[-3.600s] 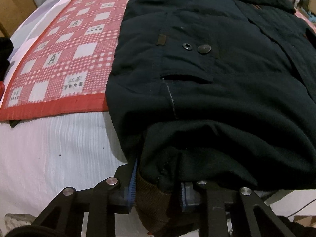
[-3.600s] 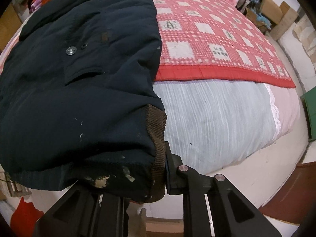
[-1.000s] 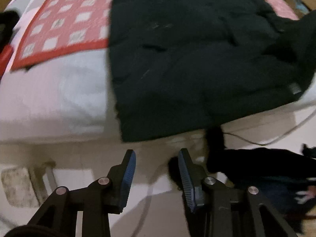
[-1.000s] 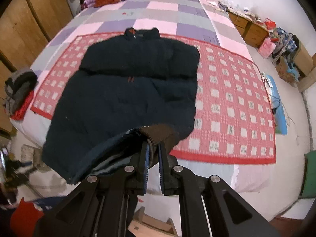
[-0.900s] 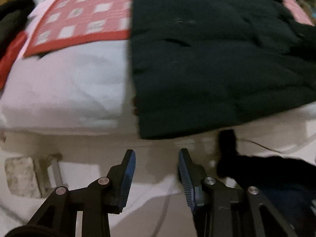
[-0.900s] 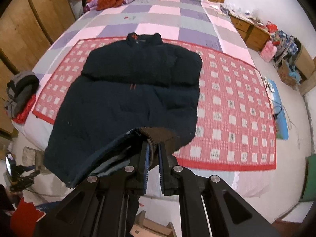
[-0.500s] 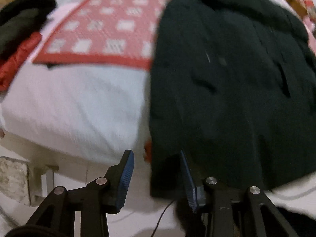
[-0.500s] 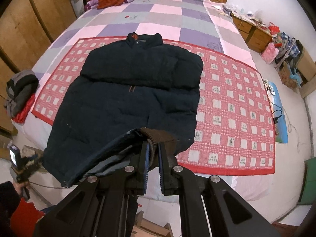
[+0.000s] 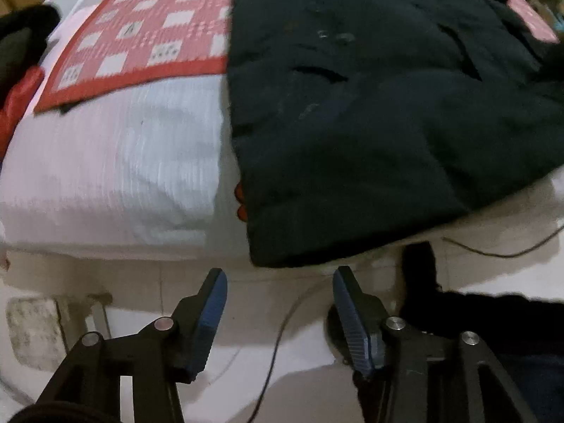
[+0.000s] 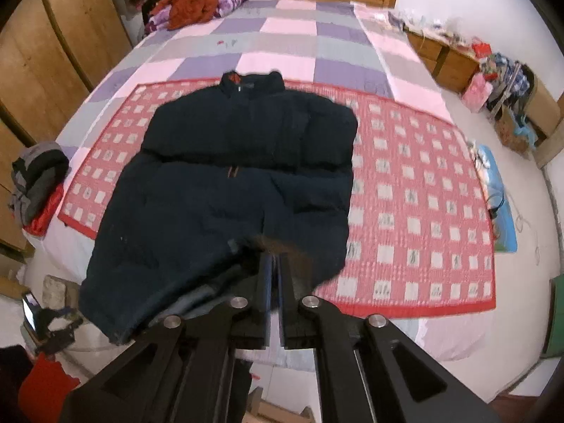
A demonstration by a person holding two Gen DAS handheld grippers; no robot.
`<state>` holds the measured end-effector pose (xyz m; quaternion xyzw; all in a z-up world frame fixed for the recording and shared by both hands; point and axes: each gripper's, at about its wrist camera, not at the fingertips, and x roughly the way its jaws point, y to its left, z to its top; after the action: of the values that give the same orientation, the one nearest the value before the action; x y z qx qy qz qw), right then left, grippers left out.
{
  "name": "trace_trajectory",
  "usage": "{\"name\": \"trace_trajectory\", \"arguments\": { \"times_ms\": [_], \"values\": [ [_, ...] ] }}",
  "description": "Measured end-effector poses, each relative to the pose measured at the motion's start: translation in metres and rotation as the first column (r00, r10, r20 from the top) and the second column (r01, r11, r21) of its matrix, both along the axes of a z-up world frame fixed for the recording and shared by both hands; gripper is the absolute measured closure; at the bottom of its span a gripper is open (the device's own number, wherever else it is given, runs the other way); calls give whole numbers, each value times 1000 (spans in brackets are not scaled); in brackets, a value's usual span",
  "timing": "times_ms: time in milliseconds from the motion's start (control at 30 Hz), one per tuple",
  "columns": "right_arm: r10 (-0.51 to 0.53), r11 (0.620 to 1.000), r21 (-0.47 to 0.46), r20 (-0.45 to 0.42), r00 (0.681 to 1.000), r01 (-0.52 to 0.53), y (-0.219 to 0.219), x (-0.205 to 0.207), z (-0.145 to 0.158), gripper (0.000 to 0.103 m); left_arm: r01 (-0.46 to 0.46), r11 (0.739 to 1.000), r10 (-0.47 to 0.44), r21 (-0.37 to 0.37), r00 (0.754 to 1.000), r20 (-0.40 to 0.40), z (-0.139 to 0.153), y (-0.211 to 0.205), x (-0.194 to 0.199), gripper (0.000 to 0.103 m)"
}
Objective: Fold large clothes
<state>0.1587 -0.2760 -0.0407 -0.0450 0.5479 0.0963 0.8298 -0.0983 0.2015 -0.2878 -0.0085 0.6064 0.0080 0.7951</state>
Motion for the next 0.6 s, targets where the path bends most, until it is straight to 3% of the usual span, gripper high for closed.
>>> {"name": "trace_trajectory", "arguments": {
  "times_ms": [100, 267, 333, 500, 600],
  "values": [
    [18, 1000, -17, -14, 1000, -18, 3, 6, 0, 101, -60, 998, 60, -23, 998, 20, -8, 7, 8, 48],
    [24, 999, -45, -25, 999, -25, 5, 8, -14, 101, -116, 993, 115, -8, 992, -49, -34, 20, 13, 48],
    [36, 997, -67, -24, 999, -37, 6, 1, -21, 101, -132, 991, 132, -12, 991, -24, -31, 24, 10, 47],
    [15, 995, -94, -74, 997, -22, -16, -31, -50, 101, -66, 997, 66, -26, 997, -27, -30, 24, -2, 47],
    [-60, 997, -58, -124, 990, 53, -39, -60, -75, 101, -66, 996, 64, -57, 998, -24, -26, 26, -8, 47]
  ]
}}
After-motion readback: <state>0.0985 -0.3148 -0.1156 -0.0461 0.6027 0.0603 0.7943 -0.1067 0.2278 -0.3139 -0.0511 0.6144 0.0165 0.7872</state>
